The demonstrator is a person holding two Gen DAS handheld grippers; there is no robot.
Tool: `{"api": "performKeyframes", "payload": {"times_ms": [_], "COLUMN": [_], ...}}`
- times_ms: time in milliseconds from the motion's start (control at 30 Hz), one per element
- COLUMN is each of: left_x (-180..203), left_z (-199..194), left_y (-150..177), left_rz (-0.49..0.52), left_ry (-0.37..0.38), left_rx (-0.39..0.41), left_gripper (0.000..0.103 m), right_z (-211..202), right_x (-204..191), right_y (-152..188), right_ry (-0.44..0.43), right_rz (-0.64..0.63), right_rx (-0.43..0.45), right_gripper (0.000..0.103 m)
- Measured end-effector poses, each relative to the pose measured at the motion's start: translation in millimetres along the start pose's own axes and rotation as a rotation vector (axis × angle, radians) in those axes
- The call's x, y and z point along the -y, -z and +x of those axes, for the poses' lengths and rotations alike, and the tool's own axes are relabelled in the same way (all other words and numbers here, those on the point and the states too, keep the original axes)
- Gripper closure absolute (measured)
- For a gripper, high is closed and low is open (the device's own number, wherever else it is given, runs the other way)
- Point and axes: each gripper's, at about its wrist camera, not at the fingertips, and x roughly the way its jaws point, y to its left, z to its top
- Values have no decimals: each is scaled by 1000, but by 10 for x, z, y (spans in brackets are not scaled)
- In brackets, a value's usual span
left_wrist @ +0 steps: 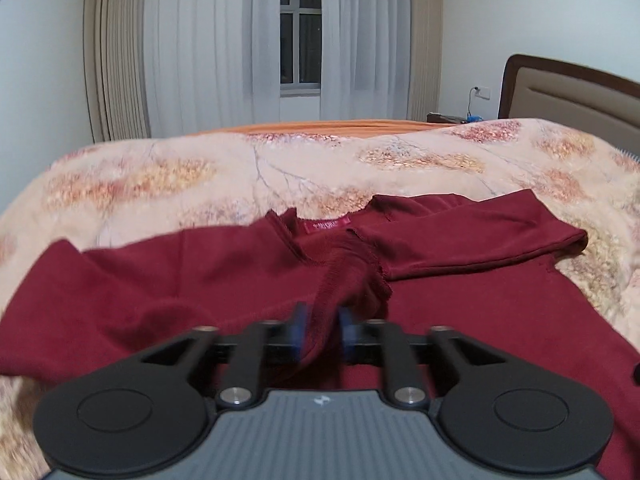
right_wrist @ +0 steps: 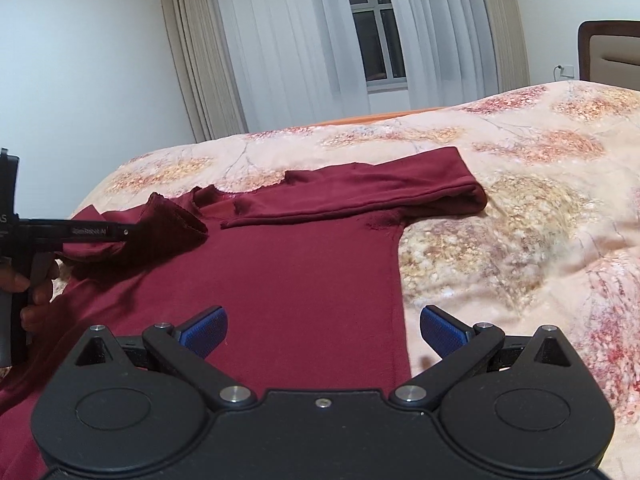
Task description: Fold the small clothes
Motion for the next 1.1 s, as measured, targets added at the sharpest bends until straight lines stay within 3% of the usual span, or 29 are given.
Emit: {"api": "performKeyframes", "payload": {"times_ms": [67,167,267,400,533,600,700,800,900,933,1100], "left_x": [-22,-38,-74,-177,-343,-451,-667,-913,-1120,-1175,-1300], "left_z": [-86,-246,-425,-678,-861,-915,-966,-1004,-1037,-1052,-1103], "left_y": [33,54,84,191,368,421,434,402,361,350,313], "left_rz": [-21,-12,0,-12,-84,-113,-154,-215,-268,-283,-330], "left_ry": [-12,-19,-76,-157,-209,-243,-318,-379,-420,-428,-445], "left_rx": [30,47,69,94,69,54,45,55,64,64,86], "left_gripper": [22,16,1,0,0,0,0,0,0,0,0], "right_z": [20,39,70,245,625,847,1158,1437,1599,1617,1504], "right_x": [-30,-72,-130,-265,-470,-617,-848,-1041,-1199,-1236,-1291], "right_y": [9,13,-24,-186,-418,-512,-590,-600,-585,-586,-845], "right_ry": [-10,-28,-89,-236,-383,-415,-420,-416,-351,-336,-372], "right_rz": [-2,-6,-16,-13,37,63,74,86,65,49,-56], "right_rx": [-6,-15,-25,-64,-140,-171,-206,-241,-243,-233,-116], "right_gripper": [1,1,1,1,1,4,16,35,71,87,91]}}
